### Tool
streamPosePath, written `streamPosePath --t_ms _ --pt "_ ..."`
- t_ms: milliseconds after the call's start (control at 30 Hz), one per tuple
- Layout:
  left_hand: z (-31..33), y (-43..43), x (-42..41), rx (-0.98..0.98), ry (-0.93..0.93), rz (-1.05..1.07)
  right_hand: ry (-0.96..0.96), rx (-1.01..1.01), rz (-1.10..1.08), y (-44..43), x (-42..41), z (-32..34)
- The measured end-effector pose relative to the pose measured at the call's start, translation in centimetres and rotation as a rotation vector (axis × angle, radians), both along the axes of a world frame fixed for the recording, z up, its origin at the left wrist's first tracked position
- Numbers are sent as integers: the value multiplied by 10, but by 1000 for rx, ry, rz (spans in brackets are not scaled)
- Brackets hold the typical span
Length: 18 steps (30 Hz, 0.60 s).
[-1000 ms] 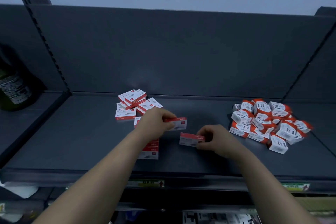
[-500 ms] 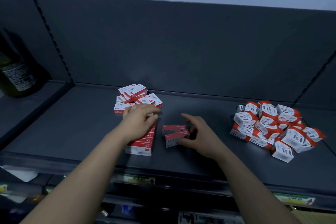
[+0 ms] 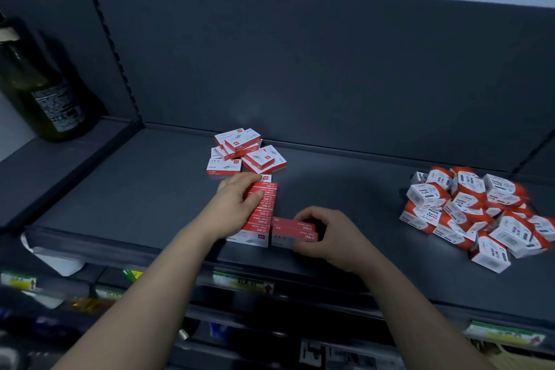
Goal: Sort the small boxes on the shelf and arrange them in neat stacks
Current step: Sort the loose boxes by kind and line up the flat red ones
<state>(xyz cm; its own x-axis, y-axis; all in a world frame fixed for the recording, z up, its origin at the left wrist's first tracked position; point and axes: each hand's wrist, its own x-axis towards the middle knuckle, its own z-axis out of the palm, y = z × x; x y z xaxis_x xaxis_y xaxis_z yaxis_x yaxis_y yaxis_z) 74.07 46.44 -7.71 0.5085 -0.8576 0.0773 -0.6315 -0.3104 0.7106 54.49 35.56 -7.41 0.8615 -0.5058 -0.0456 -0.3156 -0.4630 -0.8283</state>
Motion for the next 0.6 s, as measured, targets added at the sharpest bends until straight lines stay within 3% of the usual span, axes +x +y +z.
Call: streamPosePath --t_ms 233,400,600 --pt "2 1 0 -14 -5 -12 73 42 -17 2 3 3" --pt "15 9 28 -103 -11 115 -49 159 -134 -22 11 11" --pt "17 10 65 141 -60 141 83 38 -188 -48 54 14"
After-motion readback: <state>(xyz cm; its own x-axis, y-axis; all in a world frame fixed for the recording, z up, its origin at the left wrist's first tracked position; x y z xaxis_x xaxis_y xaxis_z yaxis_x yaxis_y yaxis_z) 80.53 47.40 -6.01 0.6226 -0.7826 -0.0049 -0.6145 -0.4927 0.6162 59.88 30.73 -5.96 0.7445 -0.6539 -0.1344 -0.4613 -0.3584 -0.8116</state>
